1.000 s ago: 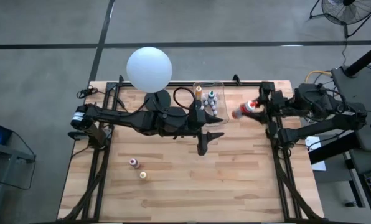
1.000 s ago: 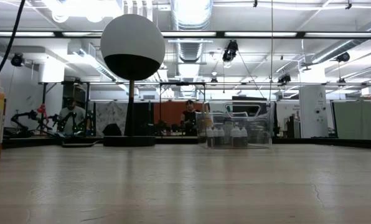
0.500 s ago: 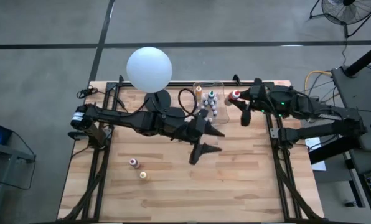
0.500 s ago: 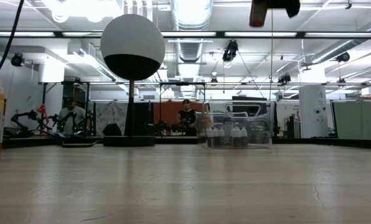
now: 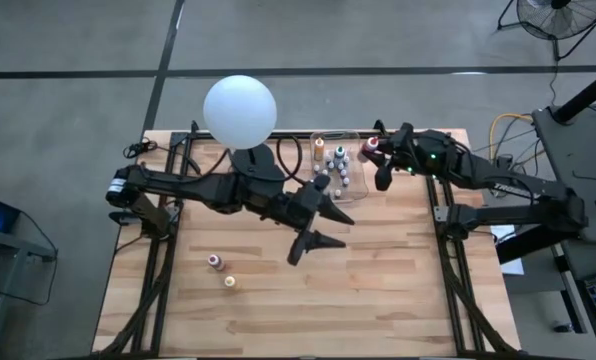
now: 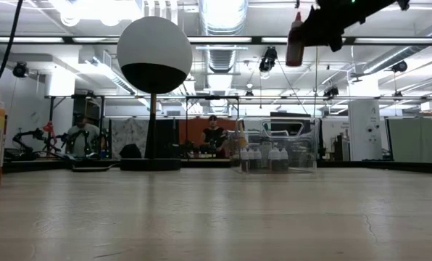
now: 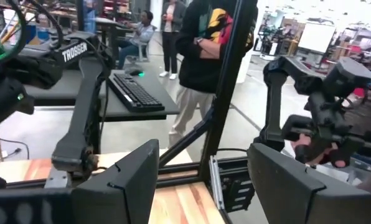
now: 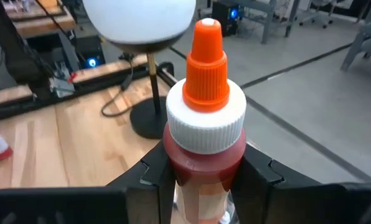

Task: Pick & Place food coloring
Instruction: Put the large orange food coloring bottle into the transparent bin

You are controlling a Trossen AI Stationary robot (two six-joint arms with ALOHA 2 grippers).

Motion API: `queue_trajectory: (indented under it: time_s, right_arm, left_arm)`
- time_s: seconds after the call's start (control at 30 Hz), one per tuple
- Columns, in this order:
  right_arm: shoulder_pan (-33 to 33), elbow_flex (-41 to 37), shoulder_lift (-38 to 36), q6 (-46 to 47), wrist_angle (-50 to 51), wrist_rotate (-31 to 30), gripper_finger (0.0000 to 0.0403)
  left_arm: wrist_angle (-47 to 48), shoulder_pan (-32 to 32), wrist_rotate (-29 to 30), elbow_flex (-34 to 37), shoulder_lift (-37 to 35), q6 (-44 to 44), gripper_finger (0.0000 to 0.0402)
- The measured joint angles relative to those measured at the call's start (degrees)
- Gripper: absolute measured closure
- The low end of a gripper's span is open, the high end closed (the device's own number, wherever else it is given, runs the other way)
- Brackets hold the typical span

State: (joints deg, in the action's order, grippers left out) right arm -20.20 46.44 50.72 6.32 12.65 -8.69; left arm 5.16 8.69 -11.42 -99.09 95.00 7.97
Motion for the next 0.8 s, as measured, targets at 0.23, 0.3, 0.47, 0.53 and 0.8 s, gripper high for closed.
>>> queue_trajectory:
  time_s: [0.23, 0.3, 0.47, 0.53, 0.8]
  right_arm:
    - [-2.6, -0.2, 4.8, -3.2, -3.6, 3.1, 0.0294]
    - [-4.2, -0.2, 6.3, -3.6, -4.7, 4.9, 0.0294]
    - [-8.9, -0.2, 9.7, -3.5, -6.1, 9.0, 0.0294]
    - [-10.3, -0.2, 10.8, -3.6, -6.2, 9.4, 0.0294]
    - [-14.6, -0.2, 15.3, -3.6, -8.9, 15.2, 0.0294]
  left_arm:
    - [2.5, -0.1, 3.2, 0.0, -0.5, -1.1, 0.0186]
    - [3.7, -0.1, 4.9, 0.0, -0.6, -1.5, 0.0186]
    - [6.1, -0.3, 8.9, 0.0, -1.2, -1.8, 0.0186]
    - [7.7, -0.4, 11.6, 0.0, -1.4, -1.8, 0.0186]
    - [12.2, -1.6, 15.3, 0.0, -1.5, -0.8, 0.0186]
